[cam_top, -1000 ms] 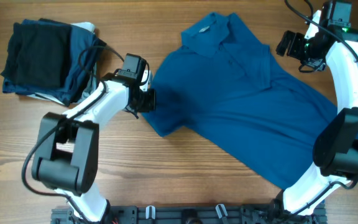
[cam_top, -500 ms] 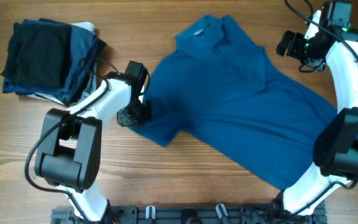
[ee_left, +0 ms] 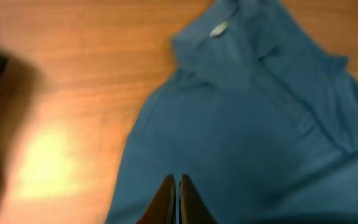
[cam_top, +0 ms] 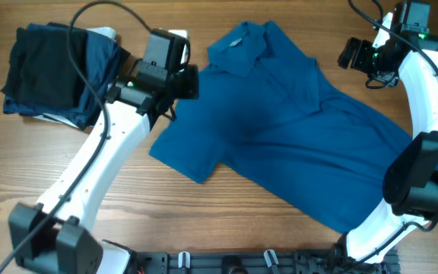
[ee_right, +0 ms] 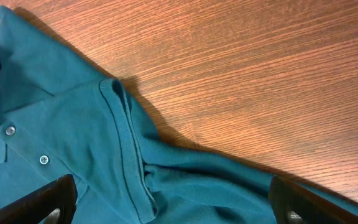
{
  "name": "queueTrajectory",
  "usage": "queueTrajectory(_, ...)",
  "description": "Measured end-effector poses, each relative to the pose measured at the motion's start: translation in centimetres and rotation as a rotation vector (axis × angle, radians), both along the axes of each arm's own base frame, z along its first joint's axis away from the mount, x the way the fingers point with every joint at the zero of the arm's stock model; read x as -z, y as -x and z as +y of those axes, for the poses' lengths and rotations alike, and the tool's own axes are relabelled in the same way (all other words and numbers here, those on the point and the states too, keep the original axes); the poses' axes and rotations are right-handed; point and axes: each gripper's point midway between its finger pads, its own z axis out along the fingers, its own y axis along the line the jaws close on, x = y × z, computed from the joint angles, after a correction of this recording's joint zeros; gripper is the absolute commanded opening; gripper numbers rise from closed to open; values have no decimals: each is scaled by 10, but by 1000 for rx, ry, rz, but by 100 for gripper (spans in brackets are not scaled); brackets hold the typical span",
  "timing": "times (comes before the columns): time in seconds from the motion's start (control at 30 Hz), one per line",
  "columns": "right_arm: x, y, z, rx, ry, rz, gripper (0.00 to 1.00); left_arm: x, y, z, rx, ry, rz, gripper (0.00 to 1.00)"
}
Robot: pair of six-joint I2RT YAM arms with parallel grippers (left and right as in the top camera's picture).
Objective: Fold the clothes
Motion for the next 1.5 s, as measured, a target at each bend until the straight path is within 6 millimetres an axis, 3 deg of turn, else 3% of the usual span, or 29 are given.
queueTrajectory(0.1,0,0,0,0,0,0,100,38,-24,-20,80,1,17,4)
queueTrajectory(0.17,0,0,0,0,0,0,99,83,-40,-31,112,-5,56,4)
queueTrajectory(0.27,0,0,0,0,0,0,100,136,-53,-41,138,-7,95,4)
queueTrajectory(0.33,0,0,0,0,0,0,100,150,-58,-44,157,-13,92,4)
queueTrajectory(0.5,0,0,0,0,0,0,100,163,-62,-46,201,-43,77,4)
queueTrajectory(0.6,0,0,0,0,0,0,100,191,-58,-39,194,-78,130,4)
queueTrajectory(0.8,0,0,0,0,0,0,100,193,-62,-14,115,-124,163,4)
queueTrajectory(0.87,0,0,0,0,0,0,100,194,-64,13,14,-119,212,4)
queueTrajectory(1.03,0,0,0,0,0,0,100,195,-57,55,-144,-95,302,4)
queueTrajectory(1.37,0,0,0,0,1,-2,100,195,-42,86,-339,-62,393,4)
queueTrajectory(1.5,-14,-27,-5,3,23,-124,100,191,-29,104,-389,-81,417,4)
